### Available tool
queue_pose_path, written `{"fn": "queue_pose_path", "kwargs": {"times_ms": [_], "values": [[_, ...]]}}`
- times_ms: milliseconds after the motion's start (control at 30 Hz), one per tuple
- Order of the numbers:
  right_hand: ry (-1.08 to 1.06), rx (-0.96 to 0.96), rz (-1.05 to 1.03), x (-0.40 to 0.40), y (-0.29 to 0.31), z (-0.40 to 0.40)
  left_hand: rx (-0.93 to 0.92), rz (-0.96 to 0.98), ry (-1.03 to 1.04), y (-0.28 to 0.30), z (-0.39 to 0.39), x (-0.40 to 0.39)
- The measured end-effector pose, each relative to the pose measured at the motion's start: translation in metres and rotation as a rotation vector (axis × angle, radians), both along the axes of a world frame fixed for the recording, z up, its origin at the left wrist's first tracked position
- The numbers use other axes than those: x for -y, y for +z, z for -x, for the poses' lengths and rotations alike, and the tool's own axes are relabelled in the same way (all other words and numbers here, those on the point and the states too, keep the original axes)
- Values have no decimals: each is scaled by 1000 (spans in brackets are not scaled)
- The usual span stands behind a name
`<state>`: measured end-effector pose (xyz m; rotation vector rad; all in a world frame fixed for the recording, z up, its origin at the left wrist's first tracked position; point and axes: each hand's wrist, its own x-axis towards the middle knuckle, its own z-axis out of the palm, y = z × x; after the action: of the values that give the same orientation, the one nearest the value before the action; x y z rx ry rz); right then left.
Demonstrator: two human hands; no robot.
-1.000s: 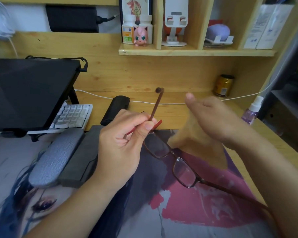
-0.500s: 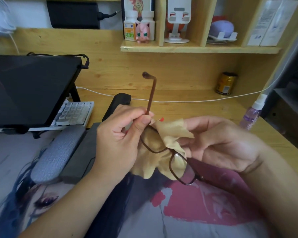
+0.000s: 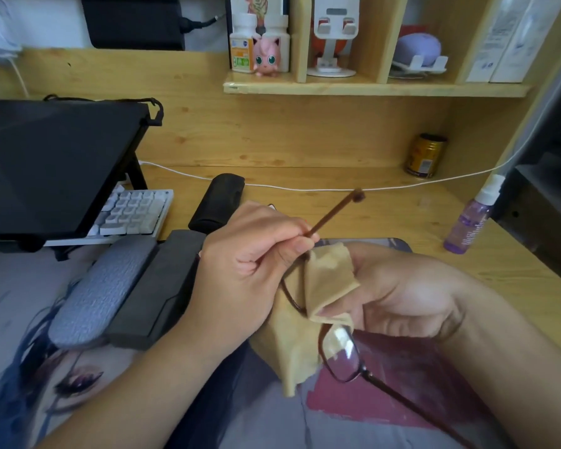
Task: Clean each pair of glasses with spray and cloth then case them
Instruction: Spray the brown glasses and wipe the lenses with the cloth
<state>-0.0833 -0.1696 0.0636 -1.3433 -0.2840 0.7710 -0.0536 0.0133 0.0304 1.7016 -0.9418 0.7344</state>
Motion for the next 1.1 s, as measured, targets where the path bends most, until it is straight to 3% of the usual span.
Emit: {"fn": "queue_pose_path", "kwargs": {"times_ms": [133,400,633,767,967,1100], "values": [[-136,136,57,-17,-7,5,-31,-13,20,-1,-2,1],[-507,25,-101,-23,-12,0,-163,38,38,-1,-2,3],[-585,73,-132,-20,-15,-3,-156,87,59,0,1,-3],[-451,23,-82,8,-11,-10,-97,129,154,7,-7,-19],[26,-56,37,26,-10,-5,-26,110,201,8,-11,-30],[120,21,120,7,-18,-1,-6,73,191,6,-9,-26]]}}
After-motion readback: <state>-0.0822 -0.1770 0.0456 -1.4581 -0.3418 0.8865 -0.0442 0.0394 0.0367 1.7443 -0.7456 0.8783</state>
